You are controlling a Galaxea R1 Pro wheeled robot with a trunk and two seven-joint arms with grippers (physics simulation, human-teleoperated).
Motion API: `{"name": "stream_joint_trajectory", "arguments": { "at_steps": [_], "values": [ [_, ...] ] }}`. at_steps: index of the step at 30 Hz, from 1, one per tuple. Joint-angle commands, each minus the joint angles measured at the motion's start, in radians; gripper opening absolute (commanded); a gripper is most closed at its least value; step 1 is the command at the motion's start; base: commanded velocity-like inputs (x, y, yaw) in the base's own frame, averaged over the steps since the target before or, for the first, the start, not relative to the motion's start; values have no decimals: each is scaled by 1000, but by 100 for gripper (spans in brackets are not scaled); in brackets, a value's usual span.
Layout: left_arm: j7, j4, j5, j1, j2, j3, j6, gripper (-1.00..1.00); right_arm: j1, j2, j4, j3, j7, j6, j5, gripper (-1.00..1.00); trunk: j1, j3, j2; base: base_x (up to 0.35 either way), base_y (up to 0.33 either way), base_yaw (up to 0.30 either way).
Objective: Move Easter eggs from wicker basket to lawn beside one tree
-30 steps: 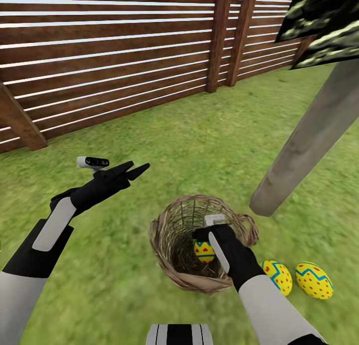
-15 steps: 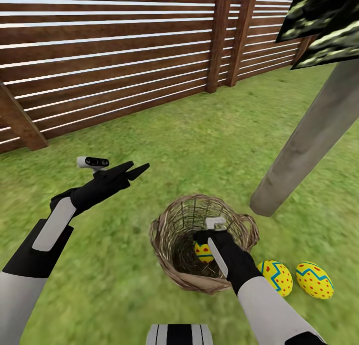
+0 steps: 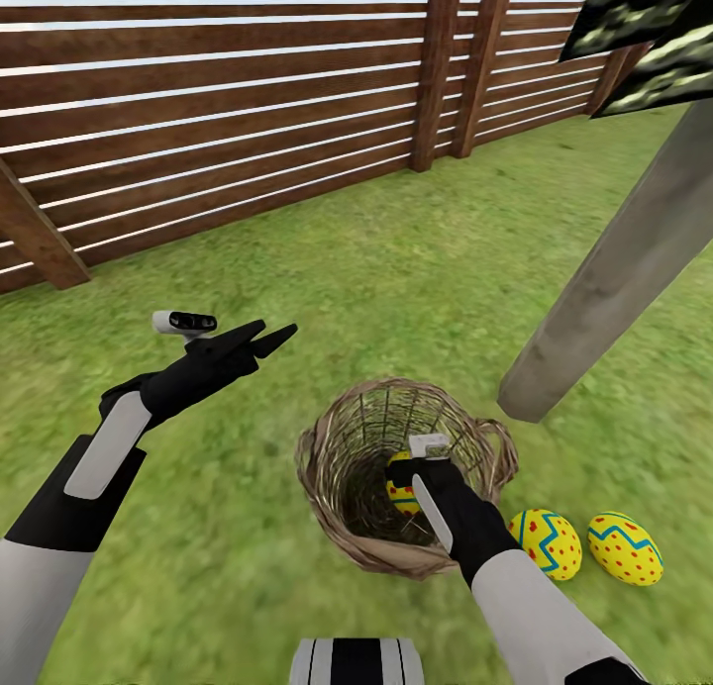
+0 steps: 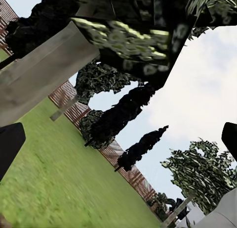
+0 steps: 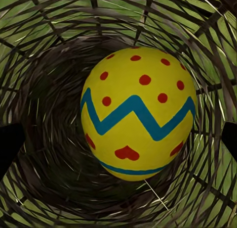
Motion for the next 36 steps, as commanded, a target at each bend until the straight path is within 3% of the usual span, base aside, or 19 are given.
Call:
{"name": "stream_joint_trajectory", "arguments": {
  "at_steps": [1,9,14,36],
  "values": [
    [1,0,8,-1,1,-2,6,100,0,0,-1,3,-9,3,-10,100,0,-1,0,0,0,0],
    [2,0,7,-1,0,-3,6,100,0,-1,-1,3,-9,4,-9,100,1,-9,-1,0,0,0],
    [2,0,7,-1,-16,-3,6,100,-1,-4,-7,2,-9,5,-6,100,1,-12,-1,0,0,0],
    [2,0,6,-1,-19,-3,6,100,-3,-4,-16,5,-7,6,-4,100,4,-36,-2,0,0,0]
  ]
}}
